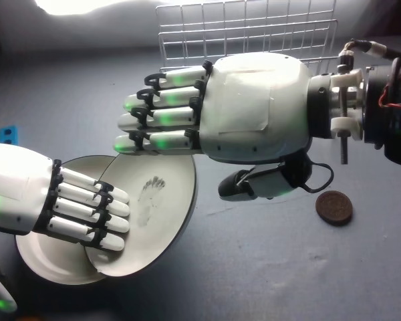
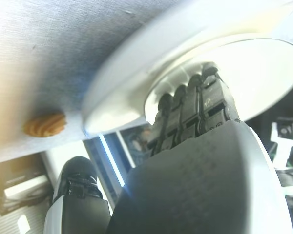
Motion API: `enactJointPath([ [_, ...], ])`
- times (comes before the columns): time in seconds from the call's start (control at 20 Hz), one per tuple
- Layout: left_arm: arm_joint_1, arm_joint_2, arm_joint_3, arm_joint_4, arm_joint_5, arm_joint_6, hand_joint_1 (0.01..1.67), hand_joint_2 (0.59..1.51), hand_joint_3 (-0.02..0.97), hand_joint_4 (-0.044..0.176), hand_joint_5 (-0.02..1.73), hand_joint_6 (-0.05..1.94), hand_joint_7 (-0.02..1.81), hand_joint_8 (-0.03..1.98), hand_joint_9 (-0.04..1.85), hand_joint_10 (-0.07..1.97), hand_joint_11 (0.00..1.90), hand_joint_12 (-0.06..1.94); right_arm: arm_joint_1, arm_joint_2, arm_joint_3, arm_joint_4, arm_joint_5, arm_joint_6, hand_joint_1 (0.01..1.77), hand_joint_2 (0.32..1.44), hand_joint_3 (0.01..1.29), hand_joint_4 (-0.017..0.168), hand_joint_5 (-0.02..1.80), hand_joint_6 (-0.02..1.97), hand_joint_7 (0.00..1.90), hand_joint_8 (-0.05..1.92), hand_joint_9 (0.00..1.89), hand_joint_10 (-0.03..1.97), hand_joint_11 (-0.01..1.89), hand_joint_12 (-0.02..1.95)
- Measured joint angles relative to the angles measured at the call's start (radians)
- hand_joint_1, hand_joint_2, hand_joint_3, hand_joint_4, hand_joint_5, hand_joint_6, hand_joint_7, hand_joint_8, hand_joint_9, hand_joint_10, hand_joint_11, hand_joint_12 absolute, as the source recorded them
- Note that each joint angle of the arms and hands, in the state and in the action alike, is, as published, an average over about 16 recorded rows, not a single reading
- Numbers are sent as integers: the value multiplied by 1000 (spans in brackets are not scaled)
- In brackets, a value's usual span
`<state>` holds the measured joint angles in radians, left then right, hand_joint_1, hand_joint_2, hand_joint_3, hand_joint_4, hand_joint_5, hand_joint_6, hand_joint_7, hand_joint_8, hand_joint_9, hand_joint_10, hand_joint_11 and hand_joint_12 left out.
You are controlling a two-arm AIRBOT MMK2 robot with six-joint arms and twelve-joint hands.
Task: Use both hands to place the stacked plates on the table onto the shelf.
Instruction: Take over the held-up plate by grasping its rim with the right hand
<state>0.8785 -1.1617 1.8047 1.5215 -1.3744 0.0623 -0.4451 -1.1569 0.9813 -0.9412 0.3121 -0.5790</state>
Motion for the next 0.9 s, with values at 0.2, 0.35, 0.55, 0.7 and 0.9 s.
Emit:
enactJointPath([
  [0.2, 7, 1, 3, -6, -4, 0, 19, 1075, 26, 1, 22, 8, -12, -17, -11, -22, 15, -5, -5, -6, 3, -26, -7, 21, 832, 1127, 19, 6, 21, 19, 11, 10, 15, 5, 13, 417],
  [0.35, 11, 1, 5, -8, -6, -1, 20, 1075, 24, 1, 22, 8, -12, -18, -13, -23, 15, 0, -15, -21, 13, -45, -10, 25, 846, 1126, 19, 6, 21, 19, 11, 10, 15, 5, 13, 474],
  [0.55, 16, 1, 5, -13, -7, -2, 20, 1075, 21, 0, 22, 7, -13, -18, -15, -23, 16, -2, -31, -59, 37, -54, -18, 9, 841, 1126, 19, 6, 20, 20, 11, 10, 17, 5, 14, 517],
  [0.7, 18, 1, 5, -14, -7, -2, 19, 1075, 19, 0, 22, 7, -13, -18, -15, -23, 16, -3, -37, -97, 58, -28, -26, -38, 850, 1128, 19, 6, 21, 20, 19, 11, 27, 8, 14, 578],
  [0.9, 20, 2, 5, -15, -8, -3, 19, 1076, 17, 0, 21, 4, -13, -18, -15, -23, 16, 0, -46, -148, 90, 9, -32, -98, 897, 1133, 20, 6, 71, 22, 95, 13, 108, 37, 18, 813],
])
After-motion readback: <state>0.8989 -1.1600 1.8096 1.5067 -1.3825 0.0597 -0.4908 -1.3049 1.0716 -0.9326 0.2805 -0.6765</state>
